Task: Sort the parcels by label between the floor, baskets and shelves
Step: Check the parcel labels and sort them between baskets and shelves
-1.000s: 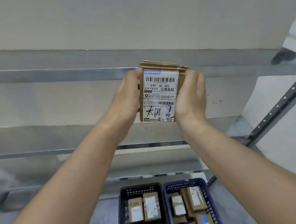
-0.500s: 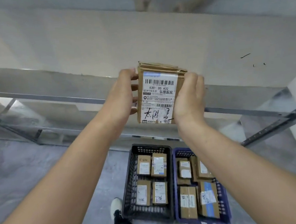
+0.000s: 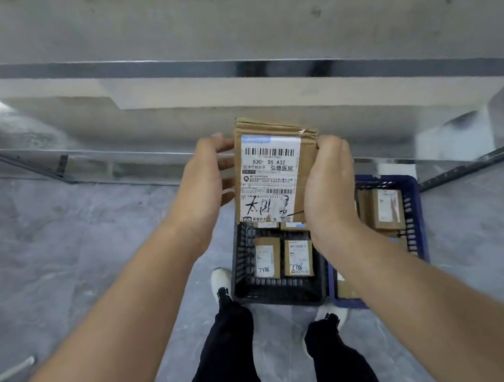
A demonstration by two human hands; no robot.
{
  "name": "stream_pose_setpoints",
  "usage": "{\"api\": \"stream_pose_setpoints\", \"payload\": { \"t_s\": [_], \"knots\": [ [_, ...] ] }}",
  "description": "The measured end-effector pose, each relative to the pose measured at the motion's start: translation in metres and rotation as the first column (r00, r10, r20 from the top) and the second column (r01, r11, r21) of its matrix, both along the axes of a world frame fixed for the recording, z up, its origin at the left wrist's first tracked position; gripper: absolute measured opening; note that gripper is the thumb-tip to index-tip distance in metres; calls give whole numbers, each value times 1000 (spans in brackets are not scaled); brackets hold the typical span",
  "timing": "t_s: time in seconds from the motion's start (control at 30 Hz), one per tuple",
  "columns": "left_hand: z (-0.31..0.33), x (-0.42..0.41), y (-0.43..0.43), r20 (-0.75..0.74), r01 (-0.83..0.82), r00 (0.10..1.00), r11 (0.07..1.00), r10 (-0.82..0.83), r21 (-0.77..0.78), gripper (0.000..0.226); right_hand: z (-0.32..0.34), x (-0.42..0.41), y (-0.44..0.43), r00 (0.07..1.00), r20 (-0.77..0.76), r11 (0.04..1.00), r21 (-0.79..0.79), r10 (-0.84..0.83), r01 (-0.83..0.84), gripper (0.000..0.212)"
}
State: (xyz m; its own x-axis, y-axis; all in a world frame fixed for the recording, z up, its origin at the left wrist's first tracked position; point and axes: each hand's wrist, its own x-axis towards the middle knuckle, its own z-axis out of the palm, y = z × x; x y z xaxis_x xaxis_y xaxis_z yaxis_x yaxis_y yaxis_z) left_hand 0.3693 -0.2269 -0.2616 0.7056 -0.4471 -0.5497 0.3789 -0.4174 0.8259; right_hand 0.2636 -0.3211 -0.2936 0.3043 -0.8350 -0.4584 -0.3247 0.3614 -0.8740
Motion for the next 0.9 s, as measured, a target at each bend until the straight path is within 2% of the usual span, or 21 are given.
{"api": "stream_pose_setpoints", "payload": {
  "t_s": [0.17, 0.27, 0.37, 0.5, 0.57, 0.8, 0.9],
  "knots": [
    [-68, 4, 6, -112, -12, 994, 998, 20, 69, 47, -66, -2, 14, 997, -28, 993, 98, 69, -66, 22],
    [-103, 4, 6, -153, -4, 988, 994, 21, 113, 46, -107, -6, 20, 988, -78, 981, 155, 132, -119, 35],
    [-136, 2, 8, -195, -14, 980, 988, 44, 154, 40, -141, -12, 24, 984, -141, 962, 264, 109, -69, 32],
    [-181, -1, 14, -241, -36, 967, 979, 84, 200, 35, -185, -15, 31, 970, -205, 910, 413, 133, -37, 49],
    [-206, -5, 21, -256, -29, 963, 975, 86, 219, 37, -210, -16, 36, 961, -225, 881, 472, 158, -34, 50],
    [-302, -27, 46, -232, 34, 972, 948, 42, 317, 35, -294, -30, 59, 936, -289, 820, 572, 199, 3, 53],
    [-346, -36, 58, -253, 27, 965, 939, 65, 344, 42, -331, -38, 66, 933, -296, 788, 615, 203, 24, 53]
  ]
}}
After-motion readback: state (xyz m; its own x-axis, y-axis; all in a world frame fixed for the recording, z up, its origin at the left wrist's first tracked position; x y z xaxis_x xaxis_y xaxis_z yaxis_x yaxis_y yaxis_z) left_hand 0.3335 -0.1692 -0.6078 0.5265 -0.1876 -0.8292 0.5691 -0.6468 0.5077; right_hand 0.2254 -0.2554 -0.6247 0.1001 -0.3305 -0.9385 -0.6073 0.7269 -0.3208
